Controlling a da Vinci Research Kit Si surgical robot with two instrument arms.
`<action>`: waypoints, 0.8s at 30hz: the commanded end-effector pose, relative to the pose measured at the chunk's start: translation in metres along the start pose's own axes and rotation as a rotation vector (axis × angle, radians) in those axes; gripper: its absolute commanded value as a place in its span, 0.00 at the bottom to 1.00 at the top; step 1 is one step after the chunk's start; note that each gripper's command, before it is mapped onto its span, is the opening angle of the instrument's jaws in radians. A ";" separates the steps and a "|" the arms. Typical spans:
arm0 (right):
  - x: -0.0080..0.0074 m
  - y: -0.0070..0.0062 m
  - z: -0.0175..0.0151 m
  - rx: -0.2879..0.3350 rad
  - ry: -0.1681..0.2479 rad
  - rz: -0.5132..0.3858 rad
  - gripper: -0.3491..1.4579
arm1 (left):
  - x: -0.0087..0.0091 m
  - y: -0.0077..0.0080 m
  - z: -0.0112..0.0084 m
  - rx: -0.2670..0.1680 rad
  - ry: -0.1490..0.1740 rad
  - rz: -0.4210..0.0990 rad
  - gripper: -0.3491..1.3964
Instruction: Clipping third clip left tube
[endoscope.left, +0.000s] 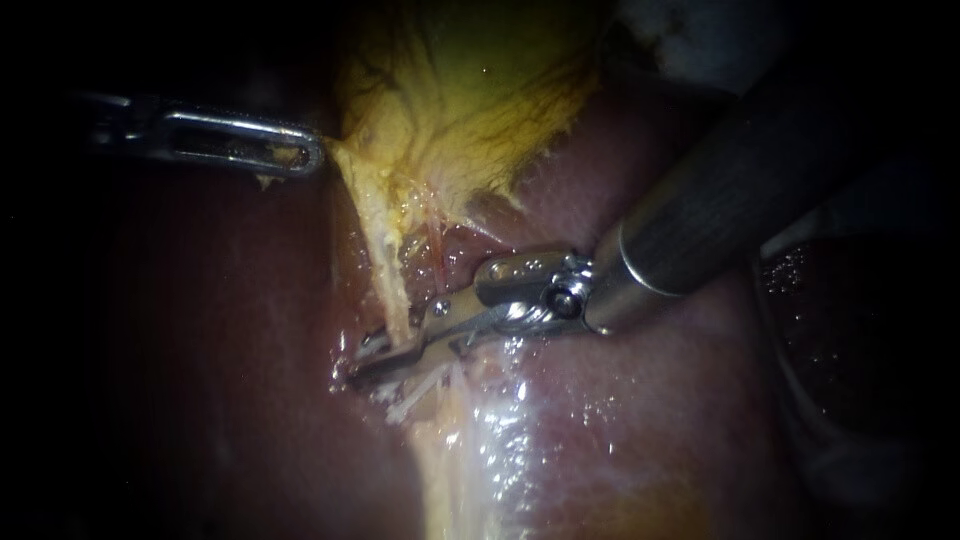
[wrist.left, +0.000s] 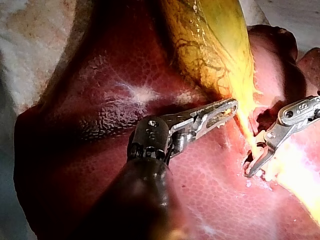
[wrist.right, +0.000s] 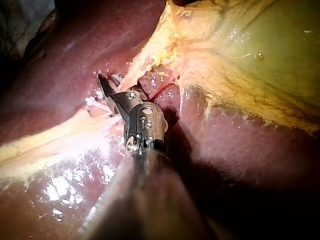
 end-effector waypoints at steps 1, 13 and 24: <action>0.0000 0.0000 0.0000 0.000 0.000 0.000 0.22 | 0.0000 0.0000 0.0000 0.000 0.000 0.000 0.00; 0.0000 0.0002 -0.0012 0.105 0.104 0.004 0.47 | 0.0000 0.0000 0.0000 0.000 0.000 0.000 0.00; -0.0007 0.0008 -0.0022 0.338 0.245 -0.028 0.49 | 0.0000 0.0000 -0.0001 0.001 0.000 0.000 0.00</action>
